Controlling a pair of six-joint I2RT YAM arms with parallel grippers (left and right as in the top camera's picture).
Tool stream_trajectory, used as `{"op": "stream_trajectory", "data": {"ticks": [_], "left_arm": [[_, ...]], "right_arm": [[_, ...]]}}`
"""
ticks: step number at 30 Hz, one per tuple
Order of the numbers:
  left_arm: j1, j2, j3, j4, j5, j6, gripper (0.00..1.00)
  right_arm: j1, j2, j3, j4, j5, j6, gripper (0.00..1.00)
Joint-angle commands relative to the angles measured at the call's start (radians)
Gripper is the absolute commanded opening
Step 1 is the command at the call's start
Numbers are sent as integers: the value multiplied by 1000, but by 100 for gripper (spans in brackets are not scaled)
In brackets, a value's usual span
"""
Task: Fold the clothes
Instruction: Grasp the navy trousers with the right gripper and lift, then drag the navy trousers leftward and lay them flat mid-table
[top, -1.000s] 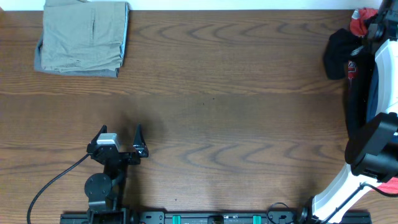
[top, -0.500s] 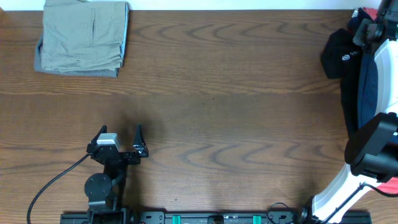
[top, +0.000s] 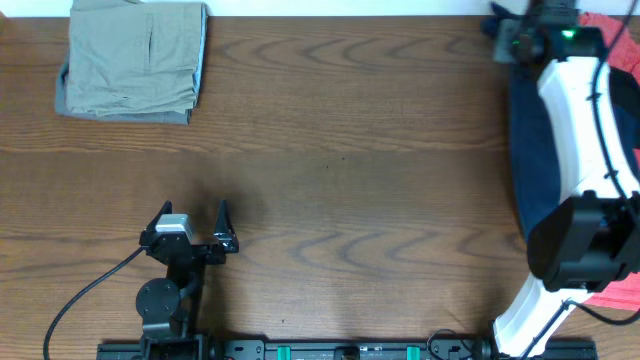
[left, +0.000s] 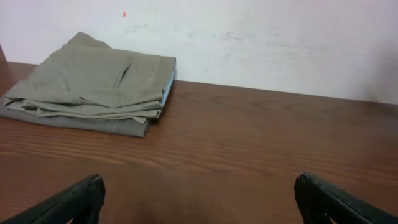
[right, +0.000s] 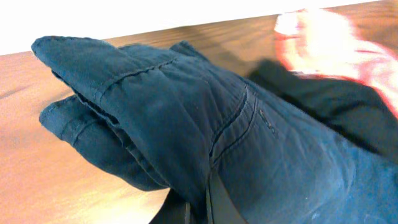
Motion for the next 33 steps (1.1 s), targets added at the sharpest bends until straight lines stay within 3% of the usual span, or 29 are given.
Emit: {"op": "stream_trajectory", "data": {"ticks": [1, 15, 22, 23, 26, 29, 33], "left_arm": [[5, -6, -17, -34, 15, 17, 98], [5, -6, -17, -34, 15, 17, 98], [5, -6, -17, -33, 15, 17, 98], [5, -6, -17, -33, 15, 17, 98], [5, -6, -17, -34, 15, 17, 98], [5, -6, -17, -33, 15, 17, 98], [5, -6, -17, -33, 15, 17, 98]], "right_arm": [[118, -31, 4, -34, -122, 35, 1], [631, 176, -128, 112, -550, 159, 2], [772, 158, -126, 91, -663, 159, 2], [781, 146, -126, 79, -663, 160, 4], [791, 114, -126, 28, -659, 165, 25], [782, 91, -126, -32, -655, 166, 39], [735, 50, -126, -137, -543, 171, 43]]}}
